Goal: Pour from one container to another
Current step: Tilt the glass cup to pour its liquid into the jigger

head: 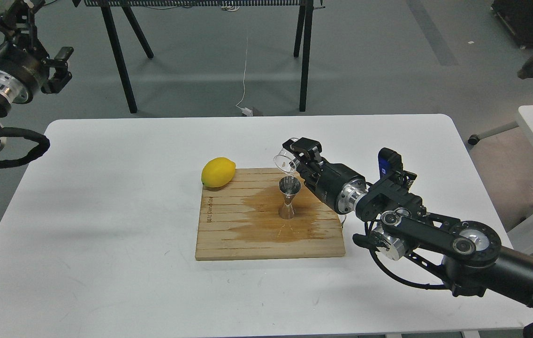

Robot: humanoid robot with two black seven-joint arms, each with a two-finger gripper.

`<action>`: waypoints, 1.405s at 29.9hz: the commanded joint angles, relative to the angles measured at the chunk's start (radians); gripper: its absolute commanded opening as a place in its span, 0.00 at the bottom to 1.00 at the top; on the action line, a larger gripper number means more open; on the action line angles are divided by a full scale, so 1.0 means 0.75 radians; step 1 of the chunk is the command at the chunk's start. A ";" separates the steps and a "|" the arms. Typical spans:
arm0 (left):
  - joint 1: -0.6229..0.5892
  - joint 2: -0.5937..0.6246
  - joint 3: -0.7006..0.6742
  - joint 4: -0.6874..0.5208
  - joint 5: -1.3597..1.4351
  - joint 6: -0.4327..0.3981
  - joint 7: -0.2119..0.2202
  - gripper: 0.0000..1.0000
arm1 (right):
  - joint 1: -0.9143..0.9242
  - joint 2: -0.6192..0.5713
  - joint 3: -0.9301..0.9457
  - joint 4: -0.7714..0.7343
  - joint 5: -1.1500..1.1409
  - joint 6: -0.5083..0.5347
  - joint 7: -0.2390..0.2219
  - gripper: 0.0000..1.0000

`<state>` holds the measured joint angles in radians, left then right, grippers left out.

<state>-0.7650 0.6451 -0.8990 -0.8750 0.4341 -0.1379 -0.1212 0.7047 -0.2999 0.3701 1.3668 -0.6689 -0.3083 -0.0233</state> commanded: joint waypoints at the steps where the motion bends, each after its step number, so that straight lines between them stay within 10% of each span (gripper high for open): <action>1: -0.005 -0.001 0.000 -0.001 0.000 0.000 0.000 0.99 | -0.001 -0.005 -0.007 0.000 -0.030 0.000 0.002 0.29; 42: -0.009 0.005 0.000 -0.005 0.000 0.002 0.000 0.99 | 0.005 -0.011 -0.052 -0.055 -0.163 0.000 0.047 0.29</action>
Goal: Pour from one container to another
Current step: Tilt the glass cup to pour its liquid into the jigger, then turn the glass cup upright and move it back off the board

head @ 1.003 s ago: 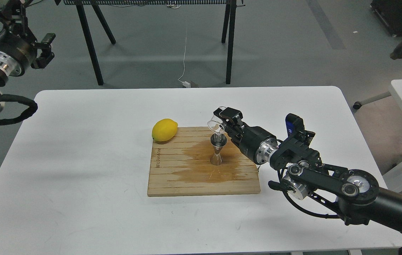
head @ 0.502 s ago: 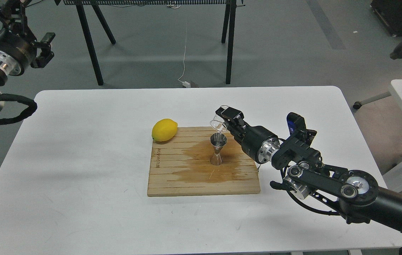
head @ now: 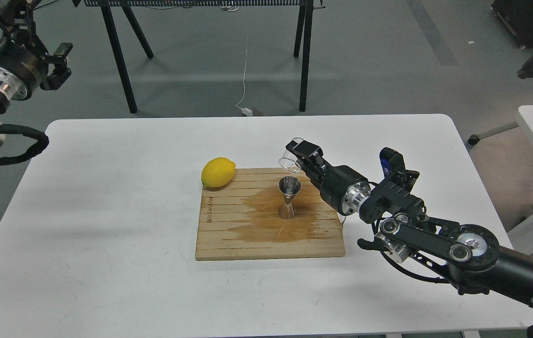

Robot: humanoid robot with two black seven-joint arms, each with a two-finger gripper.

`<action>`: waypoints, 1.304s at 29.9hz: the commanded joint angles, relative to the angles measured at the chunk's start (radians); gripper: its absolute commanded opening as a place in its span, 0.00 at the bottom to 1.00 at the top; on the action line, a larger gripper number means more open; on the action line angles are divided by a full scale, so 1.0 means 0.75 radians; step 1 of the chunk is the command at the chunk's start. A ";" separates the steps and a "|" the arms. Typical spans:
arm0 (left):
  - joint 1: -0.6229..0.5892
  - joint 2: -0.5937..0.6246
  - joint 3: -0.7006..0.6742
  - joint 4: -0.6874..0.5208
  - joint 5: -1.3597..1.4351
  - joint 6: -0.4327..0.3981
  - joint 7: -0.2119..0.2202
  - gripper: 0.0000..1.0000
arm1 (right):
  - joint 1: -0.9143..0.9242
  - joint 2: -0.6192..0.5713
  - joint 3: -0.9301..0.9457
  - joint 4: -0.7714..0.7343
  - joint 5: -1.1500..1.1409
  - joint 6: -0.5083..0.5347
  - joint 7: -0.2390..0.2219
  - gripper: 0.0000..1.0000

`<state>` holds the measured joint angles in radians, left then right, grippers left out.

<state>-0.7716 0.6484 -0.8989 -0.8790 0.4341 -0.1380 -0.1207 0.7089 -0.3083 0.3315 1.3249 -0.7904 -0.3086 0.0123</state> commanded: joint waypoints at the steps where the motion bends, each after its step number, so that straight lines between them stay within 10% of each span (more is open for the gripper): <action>1: 0.000 0.001 0.000 0.000 0.000 0.002 0.001 0.99 | 0.000 0.000 0.000 0.001 -0.002 0.000 0.000 0.29; 39: -0.004 0.007 -0.012 0.000 0.000 0.006 0.001 0.99 | -0.017 -0.027 0.147 0.107 0.335 0.011 -0.008 0.31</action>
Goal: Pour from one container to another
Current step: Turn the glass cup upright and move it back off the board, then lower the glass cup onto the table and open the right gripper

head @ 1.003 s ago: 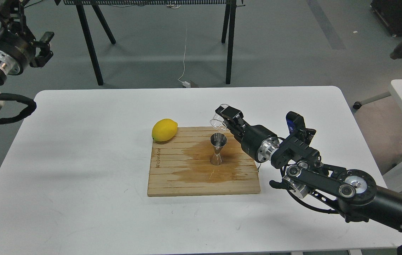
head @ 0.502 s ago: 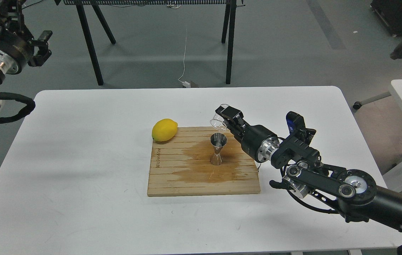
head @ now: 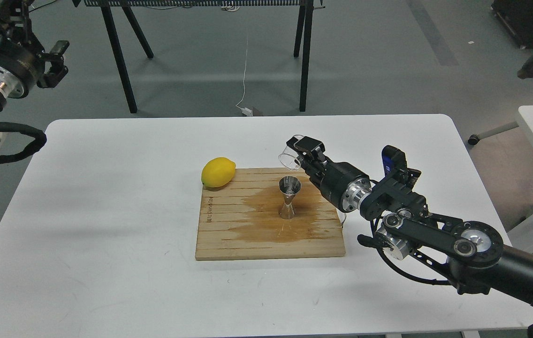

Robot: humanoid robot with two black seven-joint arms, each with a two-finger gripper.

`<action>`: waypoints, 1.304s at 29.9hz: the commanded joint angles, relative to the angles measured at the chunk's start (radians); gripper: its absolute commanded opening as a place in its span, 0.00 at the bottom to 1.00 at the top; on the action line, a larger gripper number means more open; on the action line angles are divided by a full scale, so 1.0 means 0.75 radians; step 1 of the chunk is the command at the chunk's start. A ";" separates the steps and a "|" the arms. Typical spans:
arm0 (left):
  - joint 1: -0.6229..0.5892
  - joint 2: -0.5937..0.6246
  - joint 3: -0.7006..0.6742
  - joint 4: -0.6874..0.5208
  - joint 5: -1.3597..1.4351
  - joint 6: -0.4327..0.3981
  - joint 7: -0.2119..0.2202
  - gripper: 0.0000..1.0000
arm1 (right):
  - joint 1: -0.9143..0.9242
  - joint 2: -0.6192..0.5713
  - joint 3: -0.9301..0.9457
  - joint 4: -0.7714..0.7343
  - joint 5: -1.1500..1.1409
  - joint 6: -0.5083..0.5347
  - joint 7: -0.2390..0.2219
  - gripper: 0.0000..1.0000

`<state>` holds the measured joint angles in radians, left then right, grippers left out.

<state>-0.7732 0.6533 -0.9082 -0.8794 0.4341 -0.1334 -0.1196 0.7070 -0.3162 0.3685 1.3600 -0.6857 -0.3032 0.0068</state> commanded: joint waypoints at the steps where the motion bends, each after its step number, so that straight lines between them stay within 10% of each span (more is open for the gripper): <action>1: -0.002 0.000 0.000 0.001 0.000 0.000 0.000 0.99 | -0.026 -0.024 0.163 0.076 0.279 0.009 -0.001 0.32; 18: -0.018 0.002 0.000 0.001 0.000 0.002 0.008 0.99 | -0.586 0.111 1.339 -0.042 1.133 0.351 -0.011 0.32; 28: -0.043 0.002 0.002 0.001 0.000 0.002 0.016 0.99 | -0.701 0.223 1.421 -0.332 1.221 0.556 0.052 0.31; 39: -0.045 0.002 0.002 -0.001 0.000 0.002 0.018 0.99 | -0.681 0.334 1.495 -0.551 1.272 0.472 0.079 0.31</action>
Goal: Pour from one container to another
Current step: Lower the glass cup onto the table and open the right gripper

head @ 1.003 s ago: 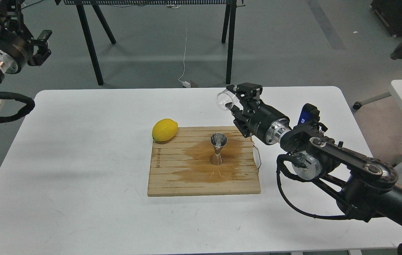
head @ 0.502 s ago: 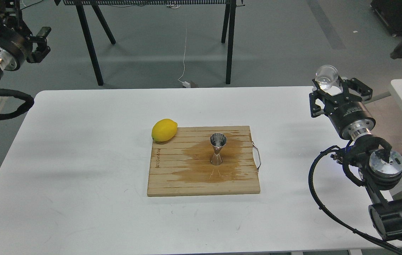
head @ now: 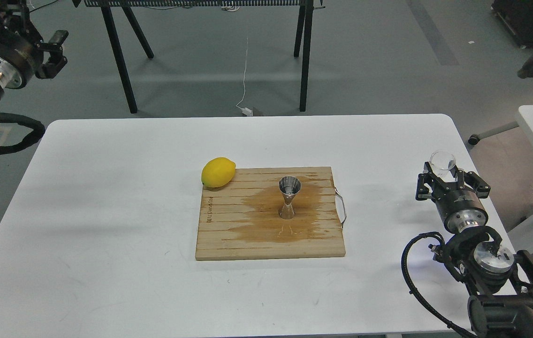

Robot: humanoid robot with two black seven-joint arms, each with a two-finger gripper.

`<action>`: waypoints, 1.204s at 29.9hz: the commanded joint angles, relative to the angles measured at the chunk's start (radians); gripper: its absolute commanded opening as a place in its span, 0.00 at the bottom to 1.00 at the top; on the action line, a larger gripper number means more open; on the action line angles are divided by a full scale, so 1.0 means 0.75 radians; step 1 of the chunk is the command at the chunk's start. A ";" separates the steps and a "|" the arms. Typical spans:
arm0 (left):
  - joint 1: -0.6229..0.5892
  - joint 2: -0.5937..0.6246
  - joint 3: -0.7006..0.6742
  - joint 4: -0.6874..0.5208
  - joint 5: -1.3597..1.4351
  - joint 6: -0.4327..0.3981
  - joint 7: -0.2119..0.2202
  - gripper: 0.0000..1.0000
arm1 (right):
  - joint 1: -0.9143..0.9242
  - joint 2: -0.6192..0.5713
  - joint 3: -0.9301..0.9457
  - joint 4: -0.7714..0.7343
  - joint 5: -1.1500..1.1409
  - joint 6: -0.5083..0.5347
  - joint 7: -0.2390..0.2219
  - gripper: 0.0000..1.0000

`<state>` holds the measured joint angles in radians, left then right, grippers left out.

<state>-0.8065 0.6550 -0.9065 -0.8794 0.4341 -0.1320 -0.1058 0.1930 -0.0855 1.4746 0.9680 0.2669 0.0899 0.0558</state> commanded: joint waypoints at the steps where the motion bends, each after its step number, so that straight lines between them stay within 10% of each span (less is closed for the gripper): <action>1: -0.001 0.000 0.000 0.001 0.000 0.000 0.000 0.99 | 0.004 0.030 0.026 -0.029 0.002 -0.065 0.018 0.31; 32: -0.001 0.006 0.002 -0.001 0.000 0.000 -0.002 0.99 | 0.074 0.096 0.022 -0.250 0.035 -0.067 0.034 0.54; 36: -0.001 0.004 0.002 -0.001 0.000 0.000 0.000 0.99 | 0.074 0.102 0.024 -0.252 0.041 -0.071 0.032 0.80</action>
<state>-0.8069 0.6596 -0.9053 -0.8806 0.4341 -0.1319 -0.1068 0.2485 -0.0136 1.4911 0.7796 0.2930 0.0400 0.0802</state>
